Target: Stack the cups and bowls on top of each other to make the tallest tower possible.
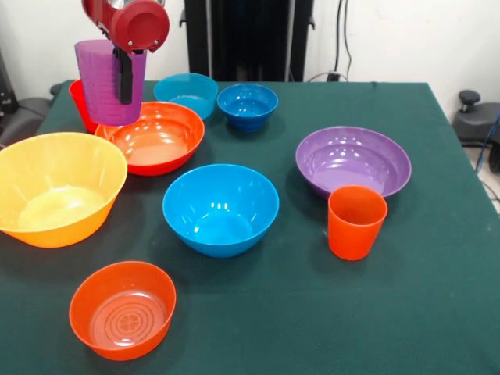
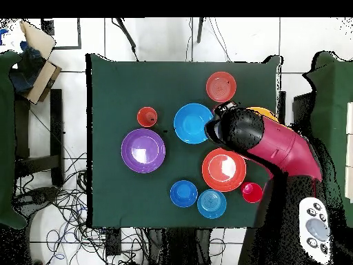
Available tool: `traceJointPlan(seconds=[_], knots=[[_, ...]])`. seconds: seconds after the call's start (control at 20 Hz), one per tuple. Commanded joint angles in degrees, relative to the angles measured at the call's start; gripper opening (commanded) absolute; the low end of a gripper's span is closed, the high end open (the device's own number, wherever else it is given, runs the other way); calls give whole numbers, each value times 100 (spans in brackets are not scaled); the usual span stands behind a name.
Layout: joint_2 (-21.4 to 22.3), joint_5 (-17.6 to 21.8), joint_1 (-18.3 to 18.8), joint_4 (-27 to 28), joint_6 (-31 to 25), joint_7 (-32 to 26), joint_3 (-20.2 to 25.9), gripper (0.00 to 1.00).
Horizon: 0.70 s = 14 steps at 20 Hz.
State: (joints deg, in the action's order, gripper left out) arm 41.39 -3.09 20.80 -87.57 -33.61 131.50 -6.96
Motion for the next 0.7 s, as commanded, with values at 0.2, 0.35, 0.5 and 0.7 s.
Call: traceJointPlan(seconds=[0.2, 0.35, 0.5, 0.7], knots=[[-28, 517, 225, 243, -1018, -966, 550, 0], [-254, 478, 208, 566, -1098, -945, 713, 0], [-567, 509, 237, 1011, -1179, -1044, 872, 0], [-943, 493, 236, 1608, -1423, -1042, 1023, 0]])
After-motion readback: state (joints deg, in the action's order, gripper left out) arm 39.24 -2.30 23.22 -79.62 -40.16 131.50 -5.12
